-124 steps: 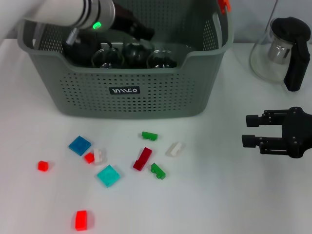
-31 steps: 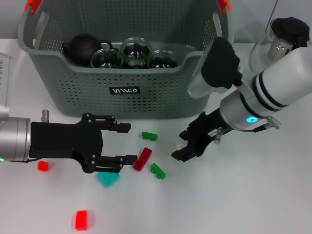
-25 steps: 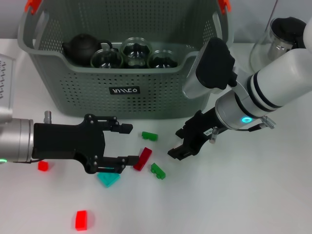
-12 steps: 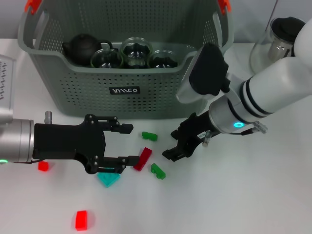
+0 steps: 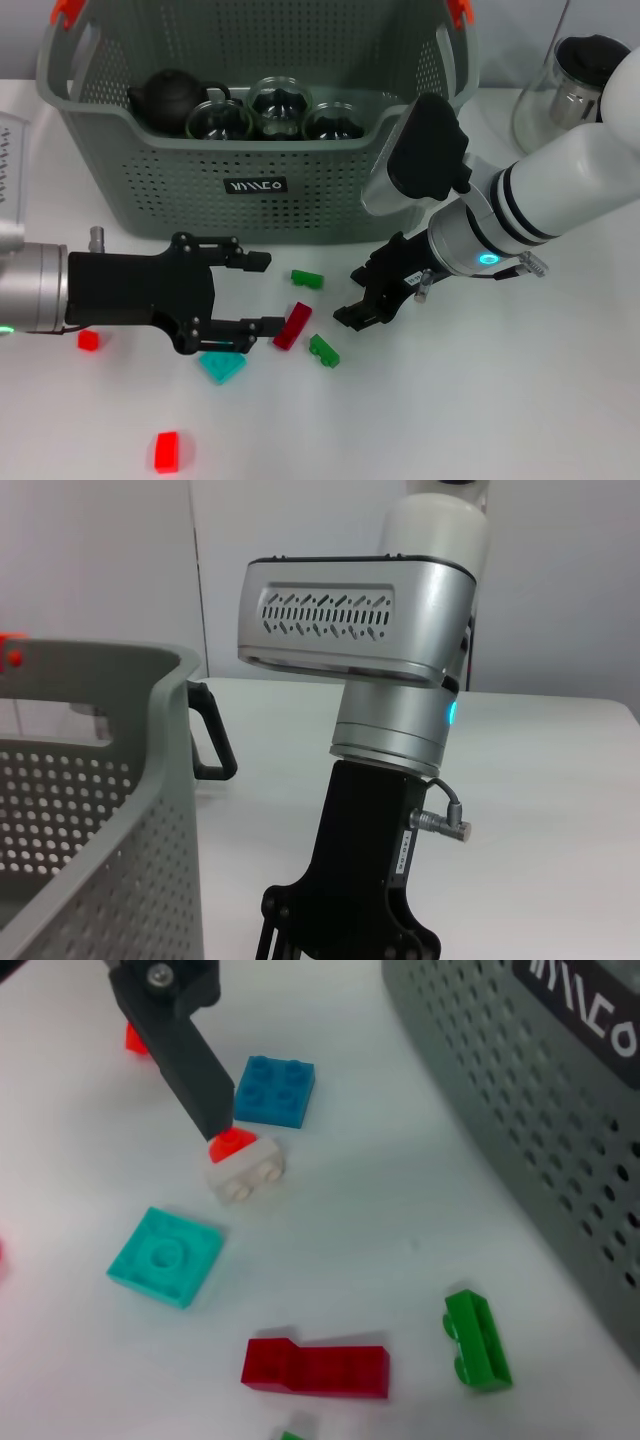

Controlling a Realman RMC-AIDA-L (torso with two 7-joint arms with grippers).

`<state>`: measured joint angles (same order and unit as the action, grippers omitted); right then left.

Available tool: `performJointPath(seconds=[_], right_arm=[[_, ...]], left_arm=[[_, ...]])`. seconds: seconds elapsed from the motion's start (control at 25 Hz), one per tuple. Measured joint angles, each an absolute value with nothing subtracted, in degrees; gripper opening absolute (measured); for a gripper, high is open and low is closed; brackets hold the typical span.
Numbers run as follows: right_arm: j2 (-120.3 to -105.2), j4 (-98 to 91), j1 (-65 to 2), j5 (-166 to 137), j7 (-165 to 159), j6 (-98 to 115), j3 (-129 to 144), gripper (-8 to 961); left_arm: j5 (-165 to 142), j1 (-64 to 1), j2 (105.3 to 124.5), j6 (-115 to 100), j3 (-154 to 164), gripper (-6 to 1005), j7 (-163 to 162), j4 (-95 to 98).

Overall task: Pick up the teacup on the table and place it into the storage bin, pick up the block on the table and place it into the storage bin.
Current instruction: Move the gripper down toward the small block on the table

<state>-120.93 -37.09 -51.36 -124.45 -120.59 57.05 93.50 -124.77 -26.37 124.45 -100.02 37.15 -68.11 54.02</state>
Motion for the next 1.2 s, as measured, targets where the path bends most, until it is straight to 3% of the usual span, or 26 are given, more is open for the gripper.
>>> performJointPath(seconds=[0.92, 1.2], right_arm=[[-120.85, -36.29, -51.68, -124.5, -121.01, 57.16, 93.6, 629], [-120.83, -36.33, -51.88, -124.63, -122.14, 57.34, 94.14, 564]], left_arm=[[-124.8, -26.46, 124.36, -99.4, 36.74, 715, -67.41, 53.15], [-124.8, -26.46, 124.36, -99.32, 36.74, 714, -67.41, 53.15]])
